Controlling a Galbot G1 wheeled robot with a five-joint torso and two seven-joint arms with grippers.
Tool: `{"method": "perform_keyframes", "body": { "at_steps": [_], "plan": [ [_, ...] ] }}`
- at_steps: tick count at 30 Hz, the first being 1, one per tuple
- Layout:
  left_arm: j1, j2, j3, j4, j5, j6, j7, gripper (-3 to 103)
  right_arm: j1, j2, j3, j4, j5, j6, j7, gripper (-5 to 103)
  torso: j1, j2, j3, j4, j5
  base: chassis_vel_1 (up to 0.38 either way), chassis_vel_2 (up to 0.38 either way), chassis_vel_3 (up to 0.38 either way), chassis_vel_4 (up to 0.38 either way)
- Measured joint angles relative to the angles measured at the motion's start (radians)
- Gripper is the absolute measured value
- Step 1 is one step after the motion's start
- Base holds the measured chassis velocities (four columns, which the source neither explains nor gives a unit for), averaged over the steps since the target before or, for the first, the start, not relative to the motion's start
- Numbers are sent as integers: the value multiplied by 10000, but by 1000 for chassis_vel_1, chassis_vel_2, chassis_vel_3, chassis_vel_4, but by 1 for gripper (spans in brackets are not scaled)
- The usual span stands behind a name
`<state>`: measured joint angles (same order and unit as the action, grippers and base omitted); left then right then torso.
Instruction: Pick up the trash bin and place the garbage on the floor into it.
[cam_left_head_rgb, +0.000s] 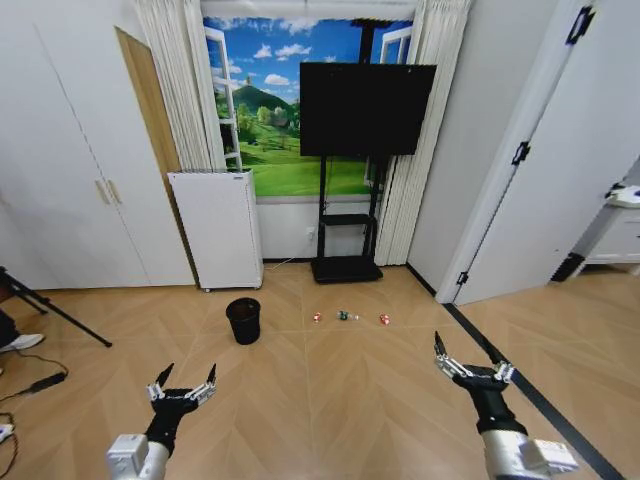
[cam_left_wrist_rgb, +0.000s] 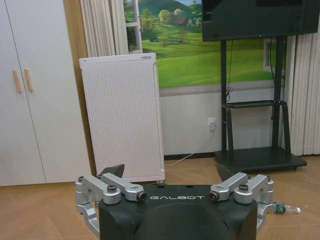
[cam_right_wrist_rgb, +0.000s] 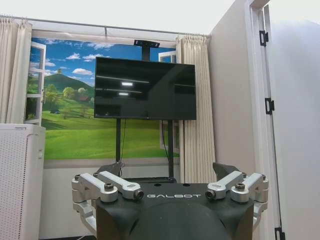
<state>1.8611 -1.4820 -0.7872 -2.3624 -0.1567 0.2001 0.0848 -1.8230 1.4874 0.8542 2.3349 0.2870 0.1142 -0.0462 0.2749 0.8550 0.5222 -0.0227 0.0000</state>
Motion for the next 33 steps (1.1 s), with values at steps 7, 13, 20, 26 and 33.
{"method": "perform_keyframes", "body": {
  "at_steps": [7,13,20,26,33],
  "plan": [
    [23,-8,-58,-3,-11,-5,-3,100,18,67,0,-3,45,0,-1,100,0,0,0,0,0,0,0,0,0],
    [40,-73,-75,21,-2,-42,-1,100,23,118,-12,-82,339,326,11,100,0,0,1,0,0,0,0,0,0],
    [38,-106,-63,38,11,-74,1,100,47,109,-11,-42,620,99,-62,100,-1,0,0,0,0,0,0,0,0],
    [45,-110,-33,62,51,-76,18,100,67,109,-13,-24,690,-133,-84,100,0,0,0,-1,0,0,0,0,0],
    [103,-126,-86,4,64,-76,39,100,103,57,-46,-100,477,-311,-112,100,-1,0,0,0,0,0,0,0,0]
  ]
}}
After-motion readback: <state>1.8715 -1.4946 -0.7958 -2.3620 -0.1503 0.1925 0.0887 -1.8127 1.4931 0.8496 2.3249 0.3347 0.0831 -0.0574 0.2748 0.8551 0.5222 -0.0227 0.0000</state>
